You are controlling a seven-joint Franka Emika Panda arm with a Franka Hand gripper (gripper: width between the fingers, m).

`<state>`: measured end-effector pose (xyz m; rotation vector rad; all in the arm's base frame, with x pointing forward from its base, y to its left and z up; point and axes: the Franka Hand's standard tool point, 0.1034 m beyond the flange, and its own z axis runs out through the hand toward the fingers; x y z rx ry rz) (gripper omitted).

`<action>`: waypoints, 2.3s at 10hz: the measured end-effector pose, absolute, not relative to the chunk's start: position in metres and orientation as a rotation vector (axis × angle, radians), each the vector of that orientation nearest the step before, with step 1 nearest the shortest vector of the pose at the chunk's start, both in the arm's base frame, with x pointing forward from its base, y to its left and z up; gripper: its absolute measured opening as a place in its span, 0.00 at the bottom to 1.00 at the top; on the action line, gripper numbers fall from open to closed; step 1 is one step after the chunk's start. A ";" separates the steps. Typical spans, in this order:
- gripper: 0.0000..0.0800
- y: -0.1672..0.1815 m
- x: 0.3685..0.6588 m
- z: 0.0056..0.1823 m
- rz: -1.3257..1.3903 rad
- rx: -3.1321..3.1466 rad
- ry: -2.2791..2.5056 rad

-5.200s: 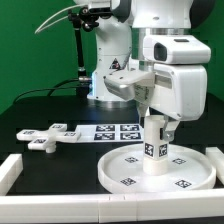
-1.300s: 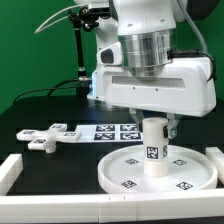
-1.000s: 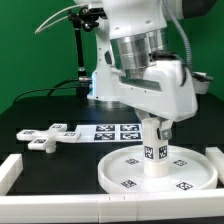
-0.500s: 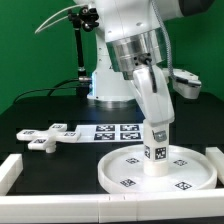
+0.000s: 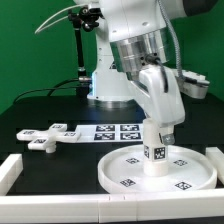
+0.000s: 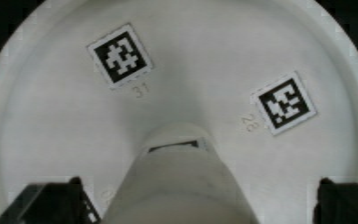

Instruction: Assemble round table

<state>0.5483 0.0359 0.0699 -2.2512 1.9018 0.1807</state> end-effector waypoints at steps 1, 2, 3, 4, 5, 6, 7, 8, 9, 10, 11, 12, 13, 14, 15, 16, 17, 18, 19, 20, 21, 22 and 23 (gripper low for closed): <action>0.81 0.036 0.548 0.070 0.169 -2.322 1.809; 0.81 0.036 0.548 0.070 0.158 -2.388 1.716; 0.81 0.036 0.548 0.070 0.145 -2.458 1.606; 0.81 0.035 0.548 0.070 0.128 -2.535 1.491; 0.81 0.034 0.548 0.070 0.107 -2.621 1.366; 0.81 0.033 0.549 0.071 0.083 -2.701 1.223; 0.81 0.035 0.550 0.074 0.062 -2.759 1.113; 0.81 0.037 0.552 0.075 0.033 -2.835 0.947; 0.81 0.038 0.552 0.076 0.022 -2.884 0.803; 0.81 0.037 0.552 0.075 0.012 -2.922 0.654; 0.81 0.037 0.552 0.074 0.009 -2.934 0.598; 0.81 0.036 0.552 0.074 -0.001 -2.959 0.461; 0.81 0.036 0.552 0.074 -0.008 -2.974 0.351; 0.81 0.035 0.553 0.073 -0.034 -2.995 0.191; 0.81 0.035 0.554 0.073 -0.061 -3.011 0.044; 0.81 0.037 0.554 0.073 -0.070 -3.018 -0.102; 0.81 0.038 0.554 0.073 -0.075 -3.017 -0.201; 0.81 0.038 0.555 0.073 -0.086 -3.012 -0.345; 0.81 0.038 0.554 0.073 -0.093 -3.004 -0.423; 0.81 0.037 0.554 0.073 -0.096 -2.996 -0.486; 0.81 0.036 0.555 0.073 -0.102 -2.978 -0.599; 0.81 0.035 0.555 0.073 -0.106 -2.963 -0.677; 0.81 0.035 0.554 0.073 -0.108 -2.947 -0.756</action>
Offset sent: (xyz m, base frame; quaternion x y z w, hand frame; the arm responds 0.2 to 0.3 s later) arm 0.0000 0.0000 0.0000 0.0000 0.0000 -0.1938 0.9810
